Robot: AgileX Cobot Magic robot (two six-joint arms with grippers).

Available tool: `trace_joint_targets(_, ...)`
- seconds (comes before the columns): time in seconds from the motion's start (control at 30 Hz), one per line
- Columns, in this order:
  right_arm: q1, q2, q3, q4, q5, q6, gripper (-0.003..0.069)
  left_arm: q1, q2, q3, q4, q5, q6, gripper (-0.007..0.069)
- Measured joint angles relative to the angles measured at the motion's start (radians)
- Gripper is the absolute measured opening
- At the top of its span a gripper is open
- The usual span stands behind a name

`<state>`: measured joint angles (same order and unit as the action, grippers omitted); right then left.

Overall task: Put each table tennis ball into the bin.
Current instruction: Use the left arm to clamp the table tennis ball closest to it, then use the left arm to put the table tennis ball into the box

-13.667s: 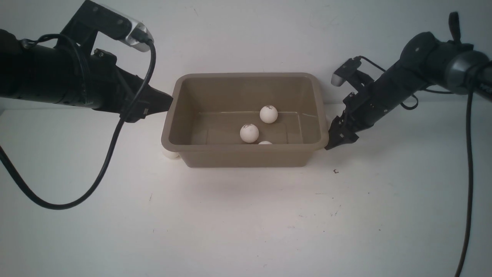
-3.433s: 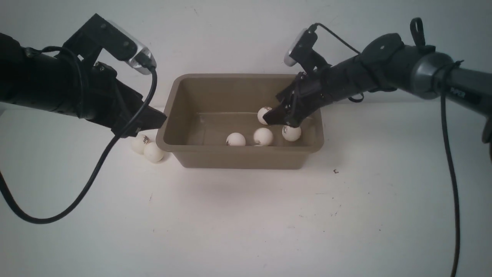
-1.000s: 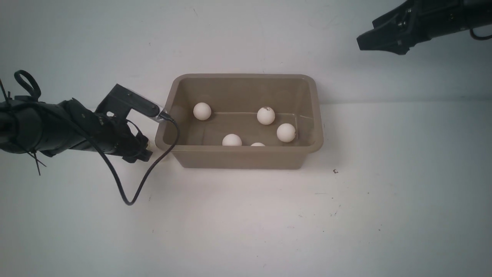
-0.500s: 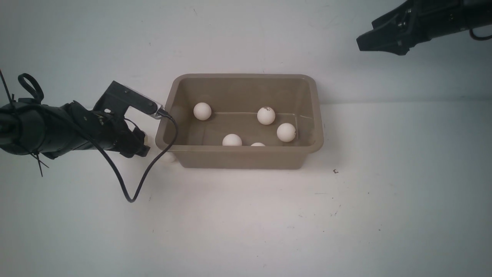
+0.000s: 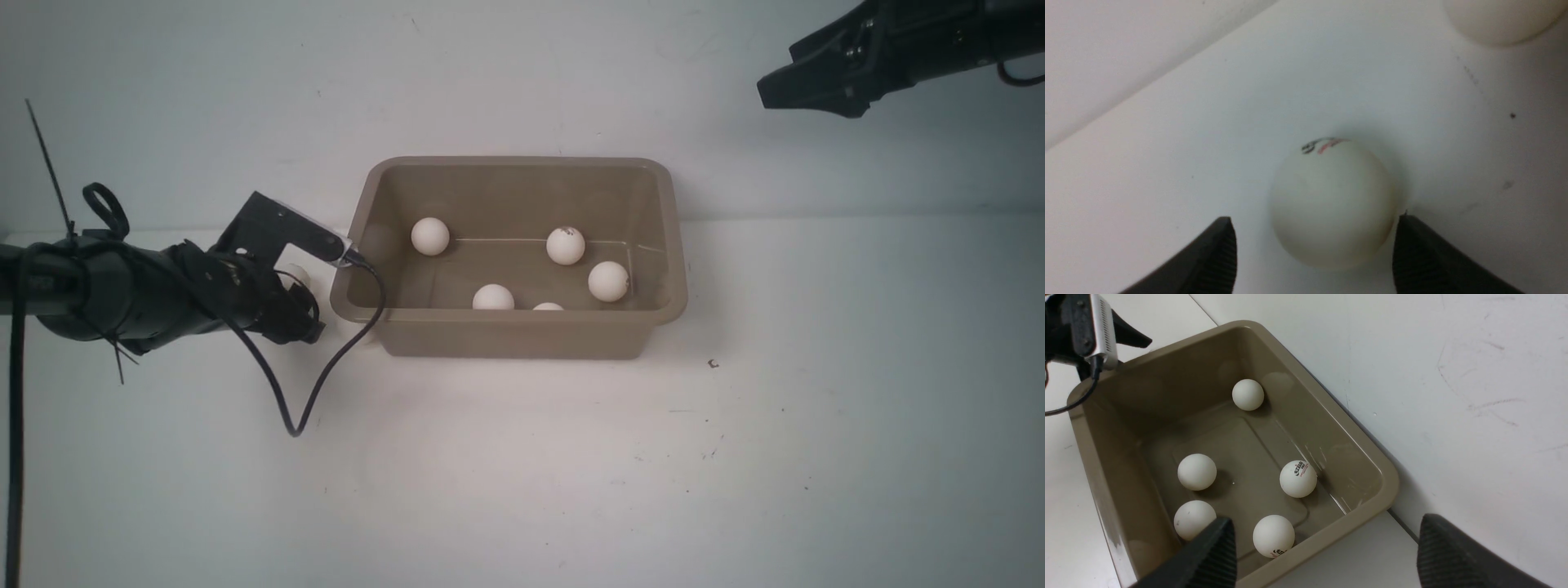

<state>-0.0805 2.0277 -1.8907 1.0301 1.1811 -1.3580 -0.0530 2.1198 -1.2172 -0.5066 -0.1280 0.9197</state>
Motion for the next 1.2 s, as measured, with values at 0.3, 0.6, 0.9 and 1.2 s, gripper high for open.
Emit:
trace_joint_targets(0.3,0.000,0.000,0.000,0.000,0.002,0.000,0.0533,-0.019,0.006,-0.021,0.003,-0.039,-0.025,0.0334)
trace_joint_targets(0.6,0.000,0.000,0.000,-0.001,0.002,0.000,0.0486,-0.019,-0.100,-0.021,-0.026,-0.061,0.100,0.0334)
trace_joint_targets(0.9,0.000,0.000,0.000,-0.001,0.003,-0.011,0.0475,-0.023,-0.247,-0.021,-0.128,0.016,0.240,0.0334)
trace_joint_targets(1.2,0.000,0.000,0.000,-0.001,0.003,-0.011,0.0475,-0.170,-0.258,-0.021,-0.102,0.162,0.248,0.0334)
